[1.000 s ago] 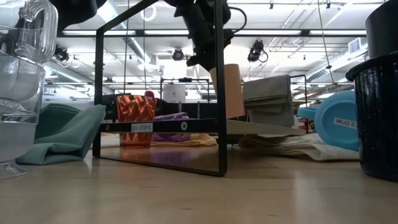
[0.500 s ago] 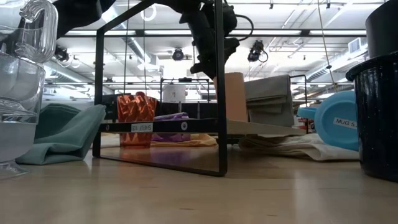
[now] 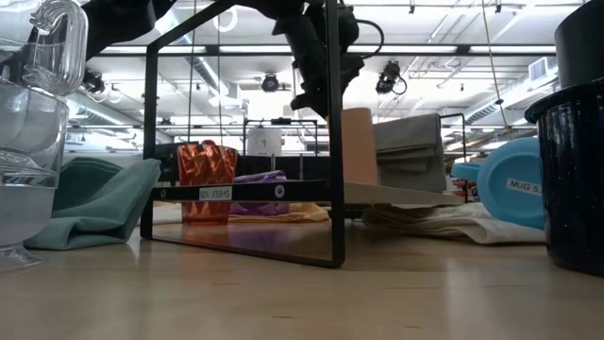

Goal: Stack small to large cups/mugs on shelf
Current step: Put the orange cup on the shelf

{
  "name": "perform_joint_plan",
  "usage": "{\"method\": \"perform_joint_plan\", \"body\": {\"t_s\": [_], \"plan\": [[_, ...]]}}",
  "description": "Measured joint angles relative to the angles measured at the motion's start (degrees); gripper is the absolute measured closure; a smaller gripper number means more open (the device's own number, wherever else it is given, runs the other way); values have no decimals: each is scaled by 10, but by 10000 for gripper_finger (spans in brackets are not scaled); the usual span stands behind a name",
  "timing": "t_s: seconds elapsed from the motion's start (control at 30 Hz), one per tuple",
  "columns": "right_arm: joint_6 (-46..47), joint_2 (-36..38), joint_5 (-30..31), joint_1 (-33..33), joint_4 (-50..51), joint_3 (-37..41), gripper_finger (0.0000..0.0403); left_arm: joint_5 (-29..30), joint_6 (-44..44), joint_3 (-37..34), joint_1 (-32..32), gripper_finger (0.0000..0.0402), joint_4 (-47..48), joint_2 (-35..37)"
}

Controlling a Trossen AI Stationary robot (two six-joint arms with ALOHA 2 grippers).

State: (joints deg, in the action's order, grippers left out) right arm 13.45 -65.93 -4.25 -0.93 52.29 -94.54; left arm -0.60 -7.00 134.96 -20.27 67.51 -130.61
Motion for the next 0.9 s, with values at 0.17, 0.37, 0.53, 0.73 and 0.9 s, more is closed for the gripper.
{"method": "perform_joint_plan", "body": {"t_s": [0.17,0.37,0.53,0.73,0.9], "plan": [[-1,0,0,0,0,0,362,0,8,0,0,383,1,3],[-1,0,0,0,5,0,362,0,11,0,0,372,1,3],[-1,0,0,0,5,0,362,-1,9,0,-1,352,0,3],[-1,0,0,0,5,0,362,-1,8,0,-1,334,0,3],[-1,0,0,0,5,0,362,-5,8,0,-1,323,0,3]]}}
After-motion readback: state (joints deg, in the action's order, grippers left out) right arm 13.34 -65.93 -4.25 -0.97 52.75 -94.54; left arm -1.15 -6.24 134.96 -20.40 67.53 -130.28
